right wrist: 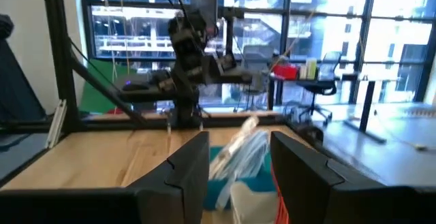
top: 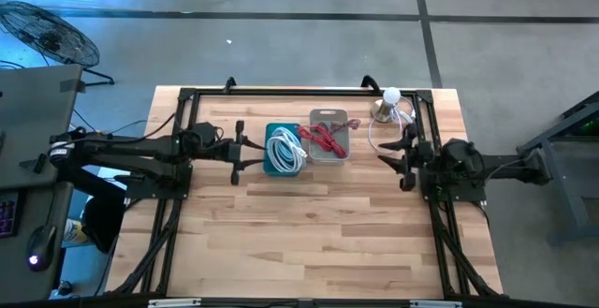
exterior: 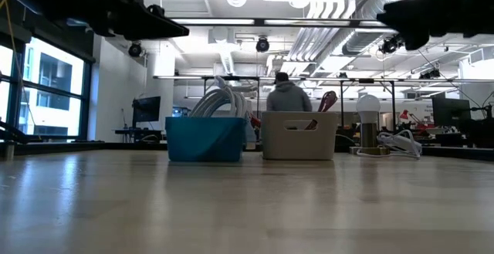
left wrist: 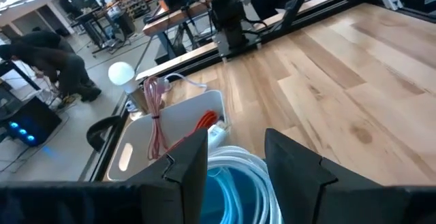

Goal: Pick & Place USB Port
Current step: Return to Home Position

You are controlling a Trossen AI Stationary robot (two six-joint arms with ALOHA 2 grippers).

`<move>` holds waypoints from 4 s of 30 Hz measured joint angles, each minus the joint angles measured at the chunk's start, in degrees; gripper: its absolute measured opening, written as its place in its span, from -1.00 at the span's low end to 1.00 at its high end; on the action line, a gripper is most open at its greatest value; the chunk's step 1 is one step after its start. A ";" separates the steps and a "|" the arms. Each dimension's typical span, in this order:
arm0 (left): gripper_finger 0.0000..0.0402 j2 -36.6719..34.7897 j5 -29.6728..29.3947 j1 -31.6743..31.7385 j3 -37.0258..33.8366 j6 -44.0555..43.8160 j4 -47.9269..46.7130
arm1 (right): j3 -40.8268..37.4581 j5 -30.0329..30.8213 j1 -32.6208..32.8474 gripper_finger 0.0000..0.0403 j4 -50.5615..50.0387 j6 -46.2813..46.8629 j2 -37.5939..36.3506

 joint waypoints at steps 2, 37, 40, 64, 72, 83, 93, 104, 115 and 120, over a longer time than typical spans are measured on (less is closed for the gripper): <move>-0.29 0.00 -0.30 -0.88 0.00 0.00 0.00 | -1.66 -1.79 -1.71 -0.26 0.57 1.28 0.00; -0.29 0.02 0.37 -1.95 -0.07 -2.42 -3.19 | -6.03 -10.12 -8.54 -1.00 -3.22 -0.81 0.04; -0.29 0.02 0.65 -1.95 -0.07 -2.43 -3.25 | -6.03 -9.50 -8.54 -1.00 -3.94 -0.90 0.04; -0.30 4.07 13.72 -3.32 -0.09 11.59 -11.71 | -6.05 -4.62 -8.54 -0.97 -9.04 -0.41 0.43; -0.53 -8.64 12.52 -3.35 -0.09 11.26 -32.09 | -6.07 -4.62 -8.54 -0.96 -9.05 -0.43 0.44; -0.98 -30.10 11.57 -3.35 -2.15 12.70 -38.42 | -6.07 -4.62 -8.54 -0.97 -9.05 -0.43 0.42; -1.00 -39.12 10.58 -3.35 -10.85 12.70 -32.03 | -6.07 -4.62 -8.54 -0.97 -9.05 -0.43 0.42; -1.00 -42.51 11.88 -3.35 -15.79 13.84 -25.31 | -6.09 -4.62 -8.54 -0.97 -9.08 -0.43 0.44; -1.00 -42.51 14.18 -3.34 -20.93 14.19 -17.07 | -6.09 -4.62 -8.54 -0.99 -9.08 -0.43 0.44; -1.00 -42.51 13.67 -3.33 -23.32 14.18 -13.17 | -6.09 -4.62 -8.54 -0.98 -9.08 -0.43 0.44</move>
